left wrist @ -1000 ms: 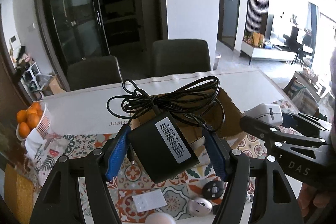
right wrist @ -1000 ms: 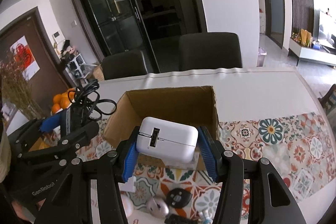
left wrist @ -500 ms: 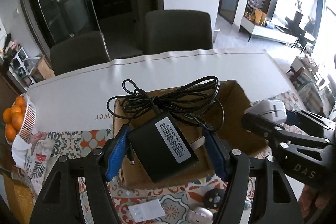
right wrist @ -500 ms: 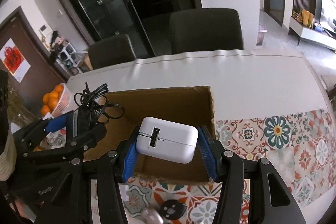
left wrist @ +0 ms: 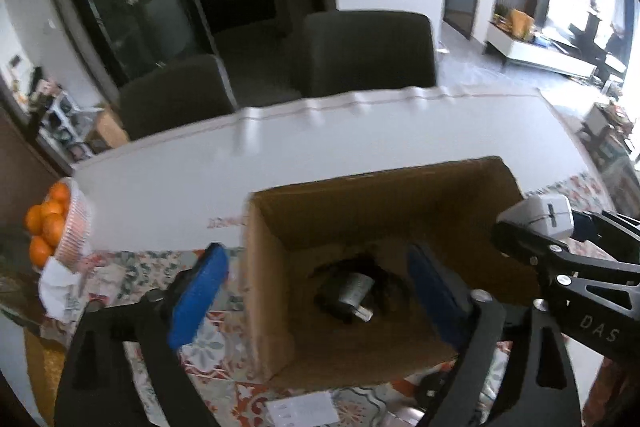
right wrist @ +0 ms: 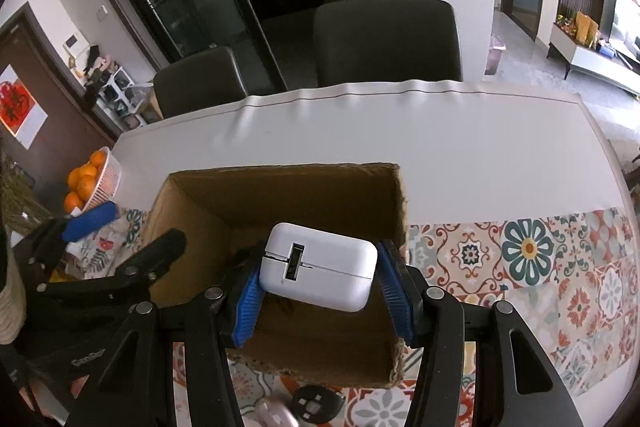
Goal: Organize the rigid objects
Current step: 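Lower both held items into the cardboard box and open both grippers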
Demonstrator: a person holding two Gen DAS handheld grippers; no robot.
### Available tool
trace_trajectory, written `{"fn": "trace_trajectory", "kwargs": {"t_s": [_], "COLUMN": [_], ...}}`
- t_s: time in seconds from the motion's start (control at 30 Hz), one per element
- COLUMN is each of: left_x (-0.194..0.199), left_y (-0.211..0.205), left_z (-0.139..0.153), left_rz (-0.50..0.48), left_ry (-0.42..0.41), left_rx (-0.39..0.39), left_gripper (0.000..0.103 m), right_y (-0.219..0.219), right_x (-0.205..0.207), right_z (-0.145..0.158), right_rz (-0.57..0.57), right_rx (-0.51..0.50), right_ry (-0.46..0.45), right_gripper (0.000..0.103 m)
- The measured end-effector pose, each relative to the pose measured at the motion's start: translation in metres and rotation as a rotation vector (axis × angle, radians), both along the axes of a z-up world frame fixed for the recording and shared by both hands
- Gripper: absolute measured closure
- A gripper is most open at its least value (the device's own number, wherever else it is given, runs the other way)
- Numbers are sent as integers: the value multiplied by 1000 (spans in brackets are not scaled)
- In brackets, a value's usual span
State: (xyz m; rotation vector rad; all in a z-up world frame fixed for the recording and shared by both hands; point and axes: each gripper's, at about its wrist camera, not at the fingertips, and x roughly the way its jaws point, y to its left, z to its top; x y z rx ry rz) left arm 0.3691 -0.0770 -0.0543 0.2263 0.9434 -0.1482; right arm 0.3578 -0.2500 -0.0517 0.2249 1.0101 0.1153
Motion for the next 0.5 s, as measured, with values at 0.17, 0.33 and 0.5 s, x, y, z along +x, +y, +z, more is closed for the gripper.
{"fn": "trace_trajectory", "kwargs": {"t_s": [0.17, 0.33, 0.5], "left_x": [-4, -1, -1], "left_y": [18, 34, 40], "left_z": [3, -9, -18], "left_rz": [93, 147, 177], "left_ry": [-60, -30, -12], "left_rx": [62, 69, 72], "left_gripper": [1, 0, 0], "right_y": [14, 26, 31], "right_x": [6, 16, 19], "right_z": [-2, -13, -24], "right_rz": [39, 61, 71], "right_rx": [-23, -33, -46], "right_ry": [11, 46, 76], "right_gripper": [49, 49, 49]}}
